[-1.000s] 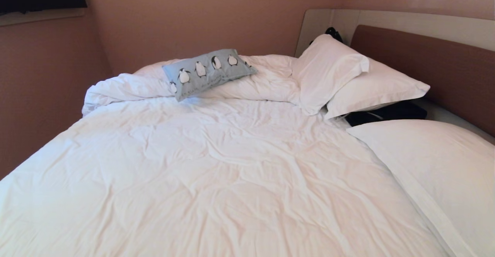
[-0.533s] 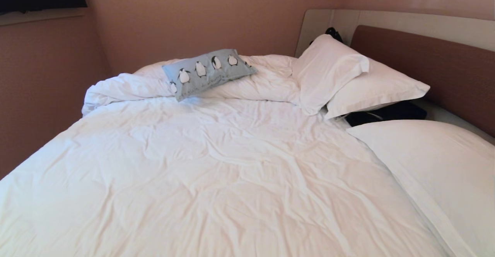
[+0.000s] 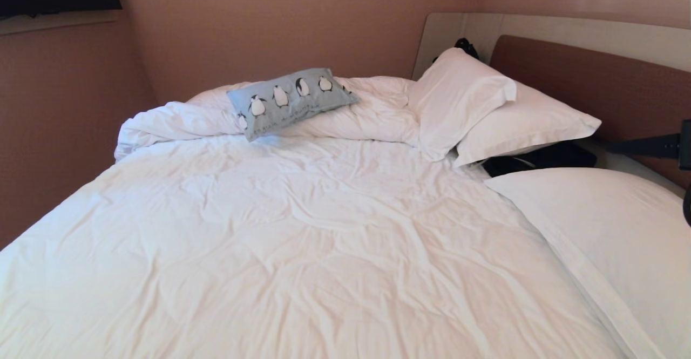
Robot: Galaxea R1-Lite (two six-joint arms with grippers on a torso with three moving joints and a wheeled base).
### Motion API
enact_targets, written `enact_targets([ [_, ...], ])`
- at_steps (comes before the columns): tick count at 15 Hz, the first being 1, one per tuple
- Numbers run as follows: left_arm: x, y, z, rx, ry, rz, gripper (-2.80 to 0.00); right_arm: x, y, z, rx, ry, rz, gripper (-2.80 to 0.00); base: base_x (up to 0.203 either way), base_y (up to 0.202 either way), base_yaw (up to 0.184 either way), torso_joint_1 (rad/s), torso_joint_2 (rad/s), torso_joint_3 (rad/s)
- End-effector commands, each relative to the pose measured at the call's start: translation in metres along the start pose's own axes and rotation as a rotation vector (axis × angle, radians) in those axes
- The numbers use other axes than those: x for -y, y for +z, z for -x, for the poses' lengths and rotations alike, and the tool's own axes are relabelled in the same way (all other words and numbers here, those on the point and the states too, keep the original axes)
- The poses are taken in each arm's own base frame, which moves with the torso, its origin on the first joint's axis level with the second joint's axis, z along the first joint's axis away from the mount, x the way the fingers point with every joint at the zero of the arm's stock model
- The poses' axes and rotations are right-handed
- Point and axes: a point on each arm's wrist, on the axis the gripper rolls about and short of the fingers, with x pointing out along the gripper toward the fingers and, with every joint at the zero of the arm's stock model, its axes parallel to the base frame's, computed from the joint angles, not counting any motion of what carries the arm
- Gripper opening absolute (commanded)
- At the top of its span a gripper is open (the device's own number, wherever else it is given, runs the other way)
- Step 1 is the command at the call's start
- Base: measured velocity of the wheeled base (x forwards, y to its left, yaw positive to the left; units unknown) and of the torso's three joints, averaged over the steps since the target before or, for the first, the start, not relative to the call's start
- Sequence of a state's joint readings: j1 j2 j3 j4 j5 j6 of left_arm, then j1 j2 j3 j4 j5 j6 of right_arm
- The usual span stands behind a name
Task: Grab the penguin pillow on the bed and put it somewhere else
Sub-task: Place the pillow at the bedside, then pick up the pillow
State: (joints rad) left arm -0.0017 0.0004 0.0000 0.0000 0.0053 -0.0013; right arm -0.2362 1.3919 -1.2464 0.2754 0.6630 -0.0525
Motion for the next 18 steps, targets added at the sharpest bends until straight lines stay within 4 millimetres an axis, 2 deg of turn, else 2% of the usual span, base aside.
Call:
enact_targets([
  [1,0.000,0.000,0.000,-0.001,0.001,0.000,-2.80,-0.012,0.003,0.011,0.041,-0.680,-0.053,-2.80,0.000,0.000,0.000,0.000,0.00,0.000],
  [7,0.000,0.000,0.000,0.000,0.001,0.002,-2.80,-0.035,-0.006,0.038,0.092,-0.637,0.041,-2.80,0.000,0.000,0.000,0.000,0.00,0.000],
  [9,0.000,0.000,0.000,0.000,0.001,0.002,-2.80,-0.049,-0.015,0.059,0.132,-0.638,0.158,-2.80,0.000,0.000,0.000,0.000,0.00,0.000],
  [13,0.000,0.000,0.000,-0.003,0.001,0.001,-2.80,-0.075,-0.037,0.100,0.318,-0.648,0.390,-2.80,0.000,0.000,0.000,0.000,0.00,0.000],
  [16,0.000,0.000,0.000,-0.001,0.001,0.000,-2.80,-0.091,-0.044,0.124,0.428,-0.638,0.449,-2.80,0.000,0.000,0.000,0.000,0.00,0.000],
  [18,0.000,0.000,0.000,0.000,0.001,0.002,-2.80,-0.102,-0.053,0.139,0.483,-0.569,0.488,-2.80,0.000,0.000,0.000,0.000,0.00,0.000],
])
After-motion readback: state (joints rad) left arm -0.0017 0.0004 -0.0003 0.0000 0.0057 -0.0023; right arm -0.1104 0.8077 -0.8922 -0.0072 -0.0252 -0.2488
